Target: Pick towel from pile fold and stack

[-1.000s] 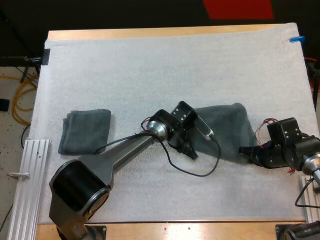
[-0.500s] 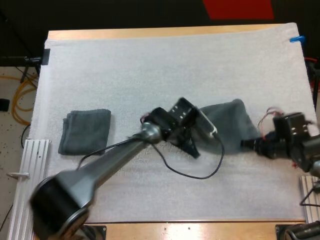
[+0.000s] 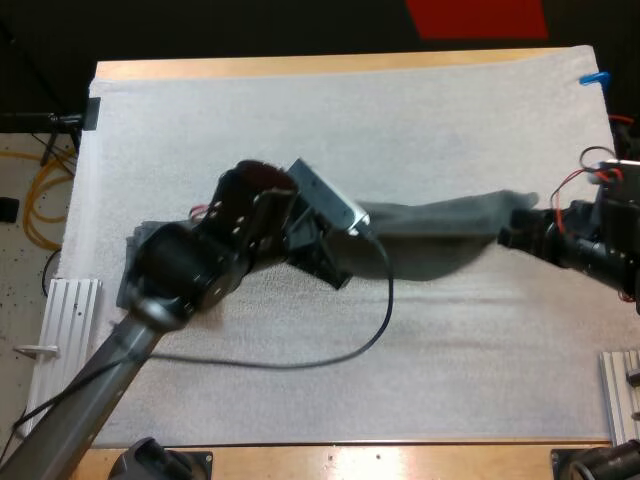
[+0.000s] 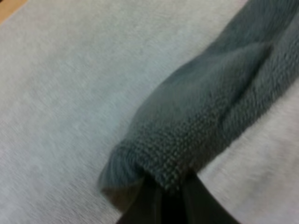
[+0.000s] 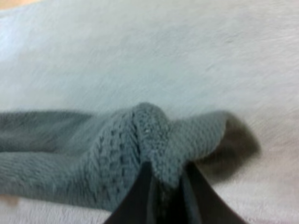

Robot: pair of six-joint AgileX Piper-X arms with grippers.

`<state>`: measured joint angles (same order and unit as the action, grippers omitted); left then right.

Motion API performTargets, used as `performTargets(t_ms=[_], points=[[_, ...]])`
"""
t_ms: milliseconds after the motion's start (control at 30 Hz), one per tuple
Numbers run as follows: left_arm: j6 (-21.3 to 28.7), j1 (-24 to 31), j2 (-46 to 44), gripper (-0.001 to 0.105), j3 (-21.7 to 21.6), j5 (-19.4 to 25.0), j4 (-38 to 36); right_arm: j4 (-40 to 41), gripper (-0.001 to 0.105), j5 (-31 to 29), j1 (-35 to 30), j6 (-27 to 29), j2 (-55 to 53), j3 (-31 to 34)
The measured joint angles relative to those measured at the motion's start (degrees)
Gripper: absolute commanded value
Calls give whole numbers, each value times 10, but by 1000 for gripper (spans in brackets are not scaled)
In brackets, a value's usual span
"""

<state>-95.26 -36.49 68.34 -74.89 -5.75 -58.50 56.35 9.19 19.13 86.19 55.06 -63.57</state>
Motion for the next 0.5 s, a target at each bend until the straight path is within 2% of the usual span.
performTargets(t_ms=[233,500], points=[[-33,-4,-54,0,0,-2,-96,91,0,-3,107,-20,-1,-45],[-55,-4,-117,0,0,-5,-173,198,0,-36,216,-94,-5,-69]])
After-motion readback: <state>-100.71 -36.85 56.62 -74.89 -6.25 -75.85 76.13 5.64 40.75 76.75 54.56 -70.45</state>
